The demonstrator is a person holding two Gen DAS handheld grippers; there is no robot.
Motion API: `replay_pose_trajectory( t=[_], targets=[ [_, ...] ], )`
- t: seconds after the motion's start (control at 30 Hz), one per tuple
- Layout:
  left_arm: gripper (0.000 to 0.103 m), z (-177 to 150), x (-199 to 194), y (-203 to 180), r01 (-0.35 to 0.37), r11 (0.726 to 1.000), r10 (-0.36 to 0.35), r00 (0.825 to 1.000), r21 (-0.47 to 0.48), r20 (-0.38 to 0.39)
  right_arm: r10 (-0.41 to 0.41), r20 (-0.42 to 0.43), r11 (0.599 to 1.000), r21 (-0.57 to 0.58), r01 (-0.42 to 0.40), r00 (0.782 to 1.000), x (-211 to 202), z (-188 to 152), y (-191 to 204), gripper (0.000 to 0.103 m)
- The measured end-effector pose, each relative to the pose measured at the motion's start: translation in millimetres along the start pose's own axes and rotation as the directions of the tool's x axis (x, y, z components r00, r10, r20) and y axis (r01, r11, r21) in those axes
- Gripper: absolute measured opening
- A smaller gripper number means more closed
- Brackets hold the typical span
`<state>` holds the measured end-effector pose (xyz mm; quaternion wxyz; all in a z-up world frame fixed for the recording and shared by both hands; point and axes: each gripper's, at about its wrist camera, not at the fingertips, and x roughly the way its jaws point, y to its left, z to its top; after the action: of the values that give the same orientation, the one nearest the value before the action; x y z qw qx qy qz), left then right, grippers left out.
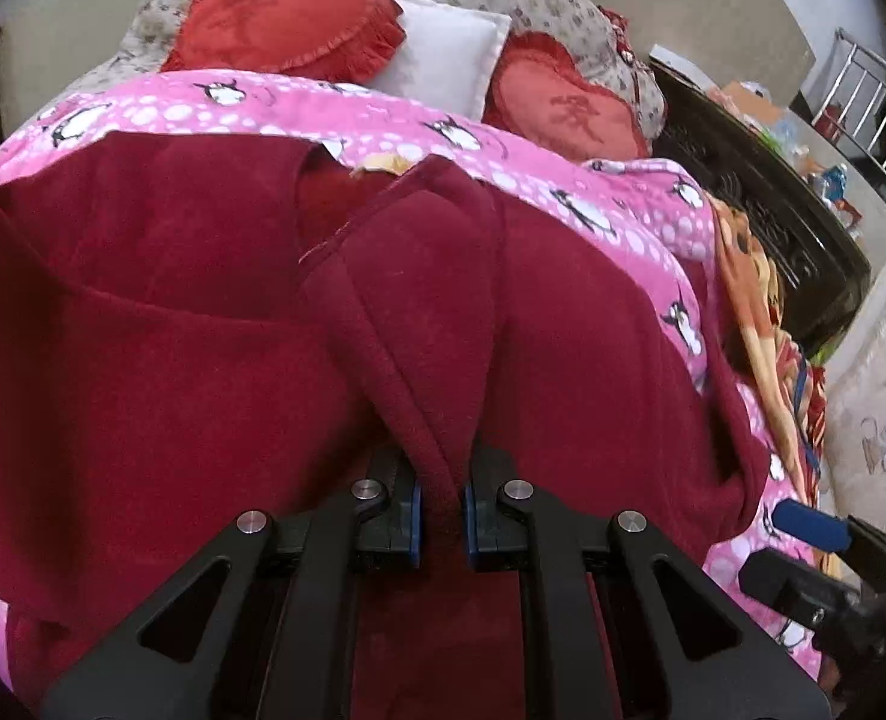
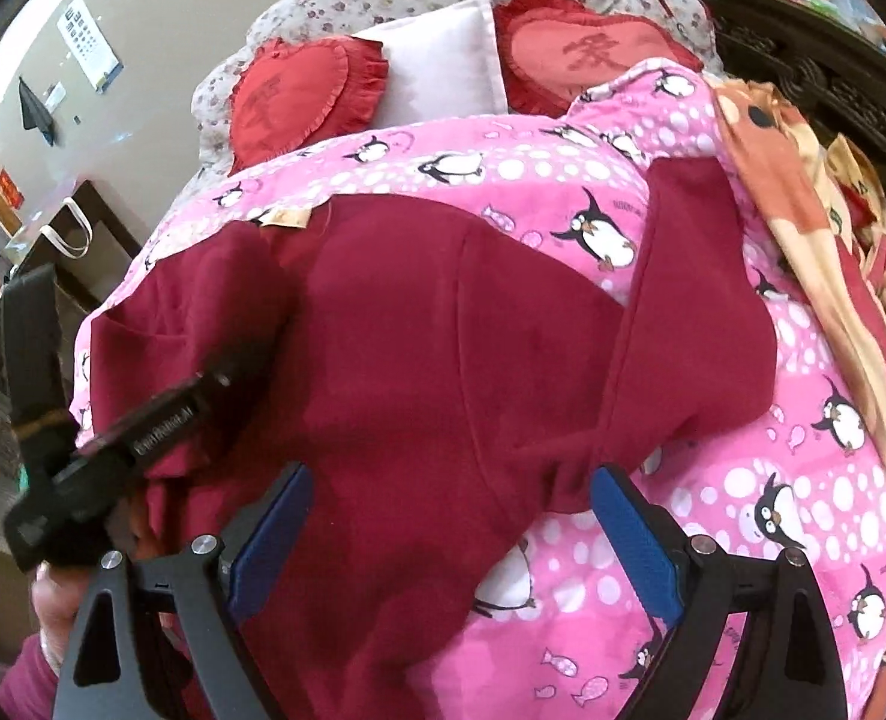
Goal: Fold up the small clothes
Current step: 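Grasp the sweater sleeve with the left gripper and fold it across the body, then grasp the other sleeve with the right gripper and fold it across the body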
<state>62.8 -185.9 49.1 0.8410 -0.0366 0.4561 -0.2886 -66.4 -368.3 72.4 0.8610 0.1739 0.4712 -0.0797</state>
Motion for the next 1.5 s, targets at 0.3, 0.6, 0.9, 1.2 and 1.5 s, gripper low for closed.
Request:
replay_pose_trajectory(
  t=[0.3,0.6,0.9,1.2,1.5],
  targets=[
    [0.073,-4.4,-62.4,20.3,0.015,1.000,-0.017,0.997,0.026,0.069,0.049,0.002,0.999,-0.016,-0.049,0.999,13.0,9.8,20.1,0.093],
    [0.073,-29.2,-81.9,95.2,-0.175,0.978,0.182,0.982,-0.110,0.051,0.030,0.031,0.999,-0.044,-0.029,0.999,34.2,20.3,39.5,0.093],
    [0.073,-22.5,-85.8,122.0,-0.228,0.959,0.243,0.967,-0.168,0.077,-0.051,0.071,0.991,-0.124,0.059,0.996,66.3,42.2,34.3,0.069],
    [0.073,-19.5,-80.5,124.8,-0.246,0.951,0.261,0.963,-0.187,0.060,-0.065,0.123,0.954,-0.284,0.098,0.990,51.6,35.5,46.0,0.006],
    [0.073,-11.1,-91.2,119.3,-0.267,0.948,0.287,0.953,-0.175,0.101,-0.094,0.230,0.966,-0.216,0.145,0.969,27.7,58.9,31.3,0.005]
  ],
)
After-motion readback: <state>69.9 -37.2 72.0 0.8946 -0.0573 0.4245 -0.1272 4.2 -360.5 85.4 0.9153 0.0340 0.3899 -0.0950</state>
